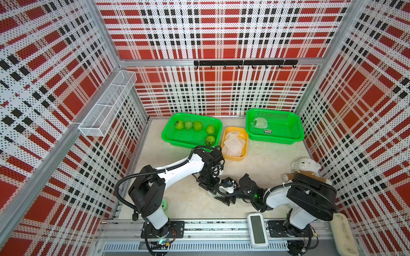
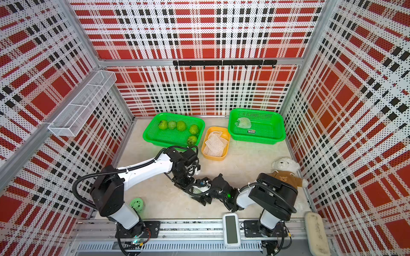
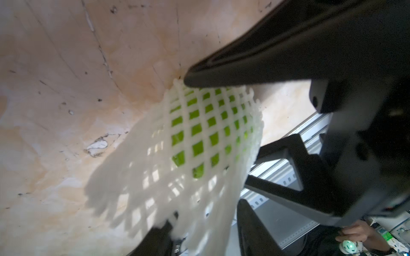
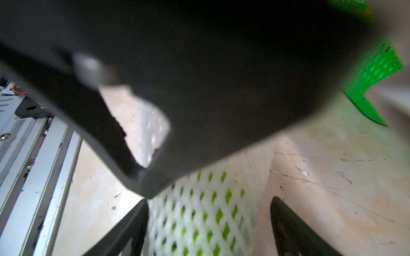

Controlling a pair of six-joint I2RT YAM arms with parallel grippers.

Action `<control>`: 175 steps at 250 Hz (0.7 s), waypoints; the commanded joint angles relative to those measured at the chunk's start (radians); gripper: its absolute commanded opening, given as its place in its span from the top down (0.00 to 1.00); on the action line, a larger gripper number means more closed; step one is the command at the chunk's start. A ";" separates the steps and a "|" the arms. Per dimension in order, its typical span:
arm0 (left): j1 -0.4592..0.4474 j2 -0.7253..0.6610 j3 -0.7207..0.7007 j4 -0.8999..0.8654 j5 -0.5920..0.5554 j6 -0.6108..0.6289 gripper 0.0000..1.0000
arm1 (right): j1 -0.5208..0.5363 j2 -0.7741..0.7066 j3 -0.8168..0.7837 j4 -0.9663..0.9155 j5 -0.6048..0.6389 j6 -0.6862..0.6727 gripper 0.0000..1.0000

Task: Sleeve custard apples in foam nets
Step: Put on the foam net on the custard apple.

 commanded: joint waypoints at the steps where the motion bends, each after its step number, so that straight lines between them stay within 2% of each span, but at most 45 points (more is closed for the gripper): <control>1: 0.003 -0.048 0.004 0.060 0.038 -0.022 0.42 | 0.008 0.021 0.033 -0.026 -0.011 -0.037 0.27; 4: 0.006 -0.052 0.006 0.063 0.039 -0.022 0.29 | 0.009 0.021 0.035 -0.029 -0.011 -0.037 0.28; 8: 0.008 -0.056 0.007 0.064 0.039 -0.024 0.05 | 0.008 0.019 0.034 -0.032 -0.013 -0.038 0.29; 11: 0.011 -0.061 0.007 0.065 0.040 -0.026 0.00 | 0.009 0.019 0.034 -0.033 -0.014 -0.039 0.30; 57: 0.075 -0.144 0.033 0.041 0.008 -0.023 0.01 | 0.022 0.053 0.032 -0.032 0.001 -0.051 0.34; 108: 0.287 -0.316 0.023 0.001 -0.031 -0.006 0.01 | 0.033 0.138 0.027 0.093 0.029 -0.036 0.34; 142: 0.399 -0.418 0.006 0.015 0.005 0.002 0.01 | 0.039 0.101 -0.003 0.087 0.060 -0.032 0.34; 175: 0.428 -0.446 -0.002 0.025 0.026 0.012 0.01 | 0.042 0.036 -0.033 0.060 0.088 -0.034 0.32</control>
